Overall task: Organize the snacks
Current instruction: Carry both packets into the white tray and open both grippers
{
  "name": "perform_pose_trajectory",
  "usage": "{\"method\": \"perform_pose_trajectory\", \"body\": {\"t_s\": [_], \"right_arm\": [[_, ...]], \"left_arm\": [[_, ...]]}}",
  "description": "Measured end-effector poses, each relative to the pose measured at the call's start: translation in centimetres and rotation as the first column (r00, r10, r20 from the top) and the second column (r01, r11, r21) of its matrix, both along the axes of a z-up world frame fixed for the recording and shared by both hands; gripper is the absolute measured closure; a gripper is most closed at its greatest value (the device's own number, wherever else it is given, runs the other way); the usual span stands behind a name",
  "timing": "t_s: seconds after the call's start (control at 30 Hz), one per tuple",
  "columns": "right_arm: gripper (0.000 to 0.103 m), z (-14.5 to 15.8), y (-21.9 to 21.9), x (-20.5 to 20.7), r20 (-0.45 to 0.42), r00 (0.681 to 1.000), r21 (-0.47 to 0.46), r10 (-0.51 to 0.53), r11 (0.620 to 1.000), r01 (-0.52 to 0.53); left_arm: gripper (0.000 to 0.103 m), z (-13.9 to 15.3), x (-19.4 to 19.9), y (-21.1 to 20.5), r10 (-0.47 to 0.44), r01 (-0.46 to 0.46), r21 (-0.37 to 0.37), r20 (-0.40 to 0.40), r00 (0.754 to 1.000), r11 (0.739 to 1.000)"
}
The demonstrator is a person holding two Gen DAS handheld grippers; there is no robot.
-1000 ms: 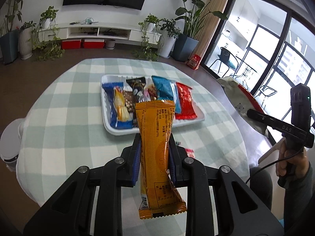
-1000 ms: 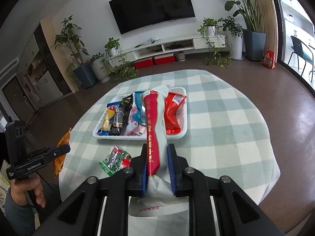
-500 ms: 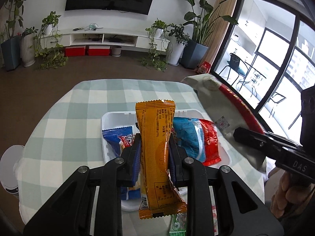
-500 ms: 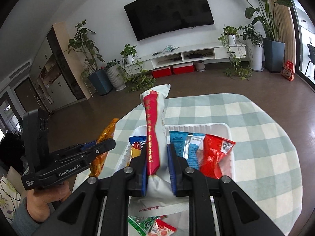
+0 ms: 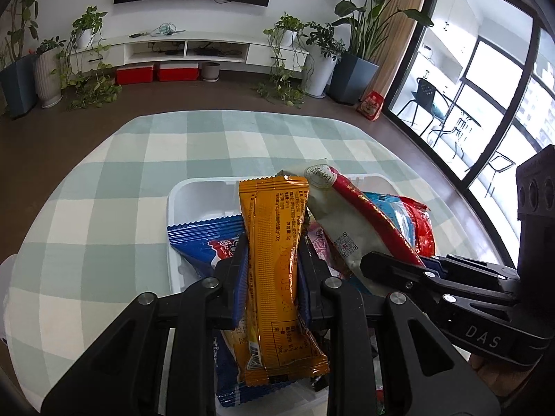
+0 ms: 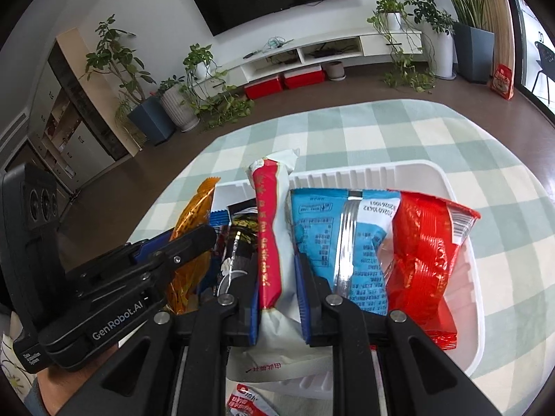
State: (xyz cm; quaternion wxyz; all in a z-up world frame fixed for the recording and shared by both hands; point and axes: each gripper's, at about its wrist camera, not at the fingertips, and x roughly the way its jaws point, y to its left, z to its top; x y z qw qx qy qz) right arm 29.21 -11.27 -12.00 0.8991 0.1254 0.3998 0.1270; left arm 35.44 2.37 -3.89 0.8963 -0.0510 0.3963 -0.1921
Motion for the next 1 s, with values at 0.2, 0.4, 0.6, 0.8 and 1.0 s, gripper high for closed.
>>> {"method": "perform_pose_trajectory", "body": {"t_s": [0.2,0.4,0.6,0.8,1.0], "right_arm": [[0.083,-1.6,0.2,0.4,-0.041,0.999,-0.006,-0.008,1.0,0.008],[0.083,-2.0,0.5,0.3,-0.046,0.999,-0.027,0.0,1.0,-0.001],[0.078,-2.0,0.4,0.1,-0.046,0.999,-0.019,0.001,1.0,-0.002],[0.073,-1.5,0.6,-0.1,-0.032,0.999,-0.034,0.006,0.999,-0.007],[0.067,-1.1,0.4,-0.5,-0.022,1.0,-0.039,0.001,0.999,-0.002]], "left_arm": [[0.081,-1.6,0.8,0.1,0.004,-0.004,0.005,-0.019,1.0,1.0],[0.08,-1.5,0.7,-0.5,0.01,-0.009,0.026,-0.018,1.0,1.0],[0.07,-0.9,0.2,-0.3,0.018,-0.017,0.018,-0.013,1.0,1.0],[0.058,-0.3,-0.3,-0.2,0.021,-0.021,0.01,0.001,1.0,1.0],[0.053,0.5,-1.3,0.2,0.036,-0.036,0.006,0.019,0.999,0.999]]}}
